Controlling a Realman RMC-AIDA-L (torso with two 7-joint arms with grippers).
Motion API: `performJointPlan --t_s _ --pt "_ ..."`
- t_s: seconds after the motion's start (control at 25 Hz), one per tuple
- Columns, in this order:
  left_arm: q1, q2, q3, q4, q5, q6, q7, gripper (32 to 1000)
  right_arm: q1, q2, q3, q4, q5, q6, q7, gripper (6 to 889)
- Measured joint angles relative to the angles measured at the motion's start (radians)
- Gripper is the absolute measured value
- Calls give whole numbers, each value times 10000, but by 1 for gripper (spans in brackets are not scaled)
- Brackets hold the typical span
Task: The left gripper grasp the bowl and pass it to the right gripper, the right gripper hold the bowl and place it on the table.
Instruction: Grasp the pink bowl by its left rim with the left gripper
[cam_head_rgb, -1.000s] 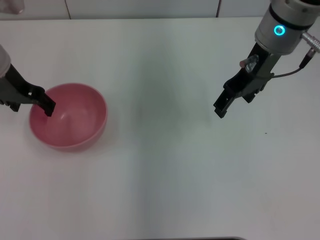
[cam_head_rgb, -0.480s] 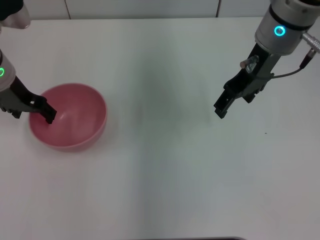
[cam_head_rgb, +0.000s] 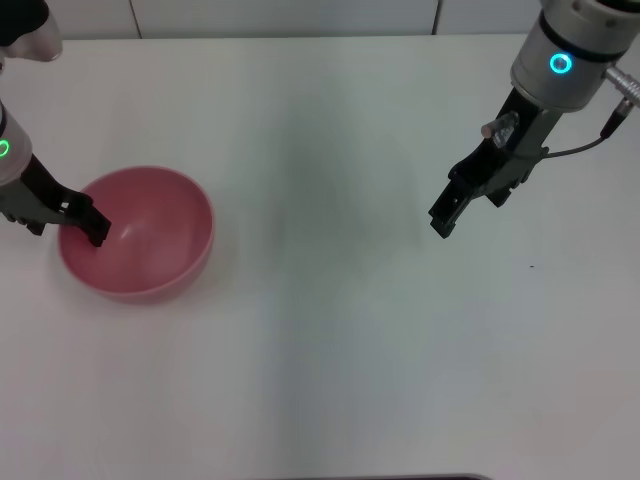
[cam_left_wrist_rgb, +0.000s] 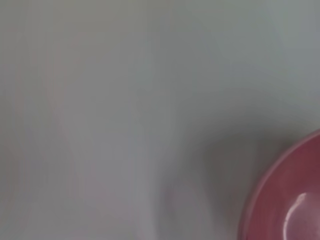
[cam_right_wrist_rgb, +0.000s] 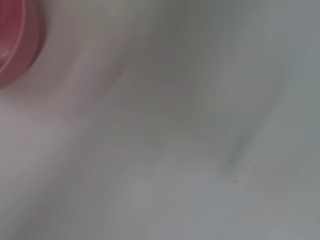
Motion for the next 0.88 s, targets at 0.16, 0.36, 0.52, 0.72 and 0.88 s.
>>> performJointPlan --t_s 0.16,0.36,0.52,0.72,0.88 --pt "62 5 -14 -13 -56 82 41 859 -2 0 0 0 0 0 0 876" --pt "76 38 -27 -83 -89 124 248 715 -2 0 0 0 0 1 -1 876" --pt "52 50 -35 -199 -59 245 335 435 25 0 0 0 0 0 -6 876" --pt "-3 114 -36 -473 -22 408 367 194 21 1 0 -1 0 1 -14 876" --pt "-26 131 -35 -475 -58 422 370 160 23 0 0 -1 0 1 -16 876"
